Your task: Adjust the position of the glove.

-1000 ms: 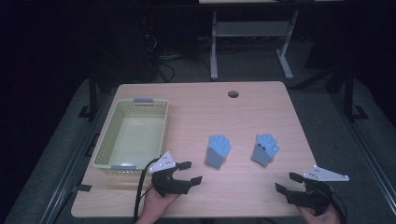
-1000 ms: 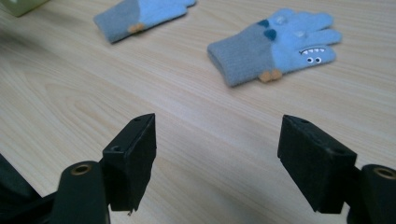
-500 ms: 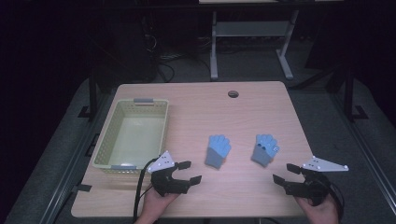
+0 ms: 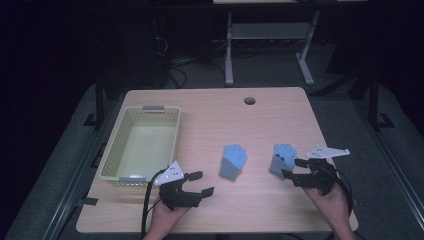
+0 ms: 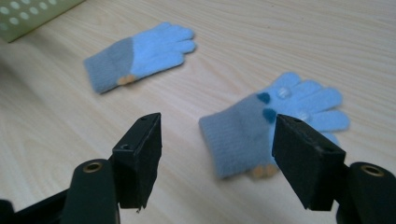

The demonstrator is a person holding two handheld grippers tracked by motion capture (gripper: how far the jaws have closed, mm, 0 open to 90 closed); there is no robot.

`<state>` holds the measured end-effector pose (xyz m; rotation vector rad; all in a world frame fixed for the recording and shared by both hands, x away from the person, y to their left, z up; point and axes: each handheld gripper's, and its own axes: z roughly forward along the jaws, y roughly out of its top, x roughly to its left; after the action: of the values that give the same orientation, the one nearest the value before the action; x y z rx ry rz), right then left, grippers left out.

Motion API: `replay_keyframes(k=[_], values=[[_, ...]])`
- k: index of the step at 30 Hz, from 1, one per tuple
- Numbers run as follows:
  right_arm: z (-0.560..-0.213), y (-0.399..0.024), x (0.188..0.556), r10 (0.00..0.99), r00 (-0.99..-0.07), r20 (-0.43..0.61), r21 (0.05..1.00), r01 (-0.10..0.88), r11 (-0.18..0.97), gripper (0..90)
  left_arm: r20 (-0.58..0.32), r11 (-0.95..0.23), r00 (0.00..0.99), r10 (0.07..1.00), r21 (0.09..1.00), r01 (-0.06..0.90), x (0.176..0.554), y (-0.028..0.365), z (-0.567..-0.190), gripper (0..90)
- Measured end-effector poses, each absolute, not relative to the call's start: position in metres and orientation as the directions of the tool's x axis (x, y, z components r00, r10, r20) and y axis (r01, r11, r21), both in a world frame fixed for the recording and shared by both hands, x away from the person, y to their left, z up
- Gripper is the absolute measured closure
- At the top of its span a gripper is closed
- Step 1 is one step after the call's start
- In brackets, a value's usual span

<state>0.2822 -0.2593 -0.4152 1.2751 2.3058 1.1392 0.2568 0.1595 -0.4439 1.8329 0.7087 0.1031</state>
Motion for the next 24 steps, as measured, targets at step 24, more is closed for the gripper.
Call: replay_keyframes(k=[24], values=[[-0.444,-0.249,0.353,0.86,-0.498,0.11,0.577,0.736,0.353,55.1,-0.288,-0.19,0.813,0.505,0.882,0.431,0.259,0.16,-0.444,26.8]])
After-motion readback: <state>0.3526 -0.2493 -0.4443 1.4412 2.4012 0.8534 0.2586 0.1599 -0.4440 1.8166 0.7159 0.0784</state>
